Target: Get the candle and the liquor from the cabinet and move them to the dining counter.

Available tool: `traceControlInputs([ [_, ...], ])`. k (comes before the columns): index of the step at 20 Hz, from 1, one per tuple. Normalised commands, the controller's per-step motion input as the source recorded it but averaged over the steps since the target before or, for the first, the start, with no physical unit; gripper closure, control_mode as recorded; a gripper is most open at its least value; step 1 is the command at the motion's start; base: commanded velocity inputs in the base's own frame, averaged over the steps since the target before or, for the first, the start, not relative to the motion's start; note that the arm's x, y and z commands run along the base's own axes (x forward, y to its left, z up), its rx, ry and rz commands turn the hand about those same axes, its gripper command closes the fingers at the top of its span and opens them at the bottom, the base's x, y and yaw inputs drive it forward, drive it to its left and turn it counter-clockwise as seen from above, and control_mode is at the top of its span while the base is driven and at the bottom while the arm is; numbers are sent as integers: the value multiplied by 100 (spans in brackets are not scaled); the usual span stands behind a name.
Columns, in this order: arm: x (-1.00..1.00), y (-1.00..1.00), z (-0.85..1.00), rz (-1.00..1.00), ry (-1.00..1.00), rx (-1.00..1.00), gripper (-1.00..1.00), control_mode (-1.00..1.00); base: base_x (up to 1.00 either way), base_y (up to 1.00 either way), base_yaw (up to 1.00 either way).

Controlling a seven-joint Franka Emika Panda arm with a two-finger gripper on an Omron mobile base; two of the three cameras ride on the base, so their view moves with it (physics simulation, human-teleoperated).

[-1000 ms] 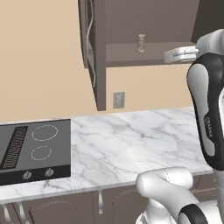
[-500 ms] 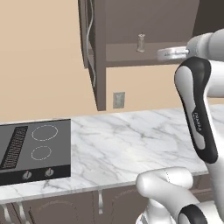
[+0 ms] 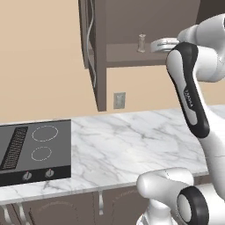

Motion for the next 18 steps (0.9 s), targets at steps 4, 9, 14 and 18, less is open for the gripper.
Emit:
traceControlInputs([
  [4,39,0,-16,0,-2,1,-100,-100,0,0,0],
  [9,50,0,-19,0,-2,0,-100,-100,0,0,0],
  [14,55,-3,-4,0,0,0,-100,-100,0,0,0],
  [18,53,-5,-1,0,0,0,-100,-100,0,0,0],
])
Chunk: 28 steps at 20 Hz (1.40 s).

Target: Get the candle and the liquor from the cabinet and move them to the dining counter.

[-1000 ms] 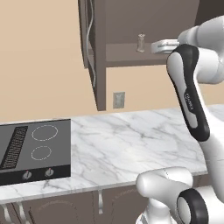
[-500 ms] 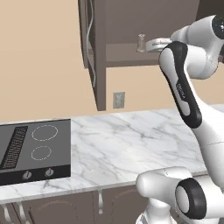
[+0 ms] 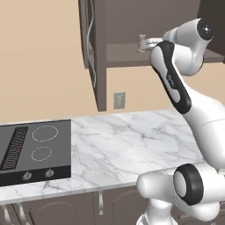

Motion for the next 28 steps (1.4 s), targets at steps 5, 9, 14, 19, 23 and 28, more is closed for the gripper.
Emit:
traceControlInputs([
  [5,50,-9,0,0,3,0,-100,-100,0,0,0],
  [9,47,-4,0,0,2,0,-100,-100,0,0,0],
  [14,42,-1,-2,0,2,0,-100,-100,0,0,0],
  [19,45,-3,-3,0,1,0,-100,-100,0,0,0],
  [23,35,-2,-1,0,0,0,-100,-100,0,0,0],
  [28,29,0,-2,0,0,0,-100,-100,0,0,0],
])
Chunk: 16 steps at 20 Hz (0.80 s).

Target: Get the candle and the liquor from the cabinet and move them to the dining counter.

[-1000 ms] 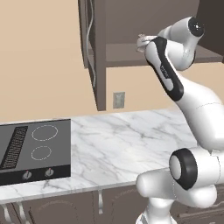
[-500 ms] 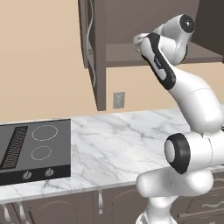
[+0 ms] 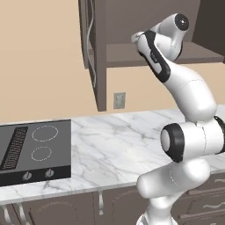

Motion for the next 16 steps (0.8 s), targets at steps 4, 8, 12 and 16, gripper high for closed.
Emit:
traceControlInputs([
  [4,23,0,-1,0,0,0,-100,-100,0,0,0],
  [8,32,0,-2,0,0,0,-100,-100,0,0,0],
  [12,26,-2,-2,0,0,0,-100,-100,0,0,0],
  [16,14,0,-1,0,0,0,-100,-100,0,0,0],
])
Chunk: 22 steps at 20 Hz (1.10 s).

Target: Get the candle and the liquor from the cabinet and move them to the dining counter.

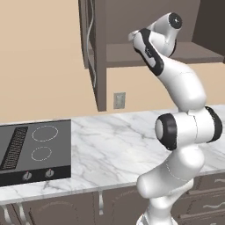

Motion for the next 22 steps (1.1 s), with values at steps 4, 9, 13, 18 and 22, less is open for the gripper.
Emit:
traceControlInputs([
  [4,14,0,-1,0,0,0,-100,-100,0,0,0],
  [9,3,1,-4,0,0,0,100,-100,0,0,0],
  [13,-4,0,-10,1,0,0,100,-100,0,0,0],
  [18,-14,-1,-13,5,0,1,100,-100,0,0,0],
  [22,-64,-6,0,17,-7,6,100,-100,0,0,0],
])
